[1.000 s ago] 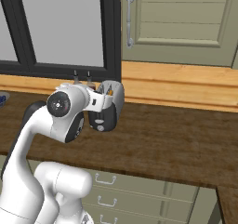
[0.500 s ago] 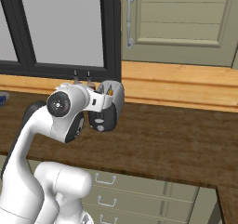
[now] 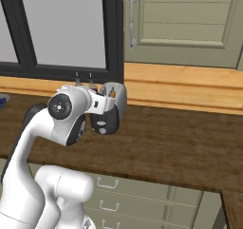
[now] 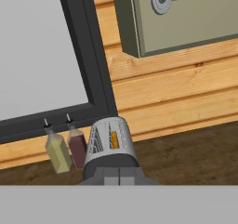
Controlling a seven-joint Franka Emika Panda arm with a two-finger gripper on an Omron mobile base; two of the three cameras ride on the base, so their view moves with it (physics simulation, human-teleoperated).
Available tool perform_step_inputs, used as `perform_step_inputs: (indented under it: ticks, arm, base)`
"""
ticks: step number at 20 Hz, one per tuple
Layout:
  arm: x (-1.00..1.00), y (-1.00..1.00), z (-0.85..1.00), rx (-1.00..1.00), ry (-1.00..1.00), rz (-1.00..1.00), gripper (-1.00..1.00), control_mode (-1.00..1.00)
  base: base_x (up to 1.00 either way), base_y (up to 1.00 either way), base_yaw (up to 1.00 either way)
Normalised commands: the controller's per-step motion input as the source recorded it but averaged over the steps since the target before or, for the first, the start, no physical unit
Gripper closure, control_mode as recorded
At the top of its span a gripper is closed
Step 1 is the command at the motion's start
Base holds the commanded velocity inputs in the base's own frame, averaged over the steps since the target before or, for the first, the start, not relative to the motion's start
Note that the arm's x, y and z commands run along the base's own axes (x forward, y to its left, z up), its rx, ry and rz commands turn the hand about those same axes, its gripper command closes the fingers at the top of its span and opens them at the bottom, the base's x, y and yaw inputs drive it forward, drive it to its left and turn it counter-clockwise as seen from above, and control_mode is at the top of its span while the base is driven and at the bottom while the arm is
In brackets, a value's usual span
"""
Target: Start the toaster. Once the lever pops up, take the bread to the plate on the dining counter.
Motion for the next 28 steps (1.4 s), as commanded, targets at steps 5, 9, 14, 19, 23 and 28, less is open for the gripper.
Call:
perform_step_inputs:
  ticks: [5,9,14,19,23,28]
  arm:
    - [0.0,0.0,0.0,0.0,0.0,0.0,1.0,-1.0]
    - [0.0,0.0,0.0,0.0,0.0,0.0,1.0,-1.0]
    - [0.0,0.0,0.0,0.0,0.0,0.0,1.0,-1.0]
    - [0.0,0.0,0.0,0.0,0.0,0.0,1.0,-1.0]
    - [0.0,0.0,0.0,0.0,0.0,0.0,1.0,-1.0]
    - [0.0,0.0,0.0,0.0,0.0,0.0,1.0,-1.0]
  base:
    - [0.0,0.0,0.0]
    - [0.0,0.0,0.0]
    - [0.0,0.0,0.0]
    - [0.0,0.0,0.0]
    - [0.0,0.0,0.0]
    - [0.0,0.0,0.0]
